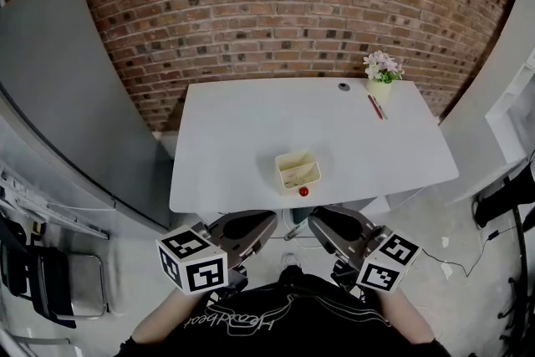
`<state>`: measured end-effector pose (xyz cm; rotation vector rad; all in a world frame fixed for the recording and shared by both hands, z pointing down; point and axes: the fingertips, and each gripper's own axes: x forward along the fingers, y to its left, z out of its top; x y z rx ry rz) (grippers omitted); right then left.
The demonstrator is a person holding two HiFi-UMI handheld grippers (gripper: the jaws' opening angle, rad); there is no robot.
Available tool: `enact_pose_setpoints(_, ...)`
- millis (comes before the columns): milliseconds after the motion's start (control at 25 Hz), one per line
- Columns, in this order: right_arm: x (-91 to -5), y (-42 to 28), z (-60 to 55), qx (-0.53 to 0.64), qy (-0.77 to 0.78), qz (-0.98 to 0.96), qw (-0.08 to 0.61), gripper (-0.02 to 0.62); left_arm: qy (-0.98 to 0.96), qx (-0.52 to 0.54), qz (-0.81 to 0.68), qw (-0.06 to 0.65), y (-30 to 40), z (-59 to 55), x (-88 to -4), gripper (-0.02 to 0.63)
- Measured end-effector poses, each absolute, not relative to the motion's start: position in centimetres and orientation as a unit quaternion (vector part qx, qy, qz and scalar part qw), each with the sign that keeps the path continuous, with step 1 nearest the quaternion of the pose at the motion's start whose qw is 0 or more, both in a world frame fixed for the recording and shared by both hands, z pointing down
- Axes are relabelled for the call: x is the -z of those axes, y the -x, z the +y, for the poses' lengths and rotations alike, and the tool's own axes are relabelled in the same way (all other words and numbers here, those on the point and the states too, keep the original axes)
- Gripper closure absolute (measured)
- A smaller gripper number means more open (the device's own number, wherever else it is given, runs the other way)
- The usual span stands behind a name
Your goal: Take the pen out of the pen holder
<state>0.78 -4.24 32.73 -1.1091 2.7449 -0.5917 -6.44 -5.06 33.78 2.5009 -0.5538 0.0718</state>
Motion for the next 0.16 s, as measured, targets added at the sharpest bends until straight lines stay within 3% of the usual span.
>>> enact_pose_setpoints(160,-32.89,-0.99,-5.24,0.194,0.365,0.909,0.060,0.528,-0.934,-0.027,-0.212,0.287,6.21,-6.13,-34.08,0.604)
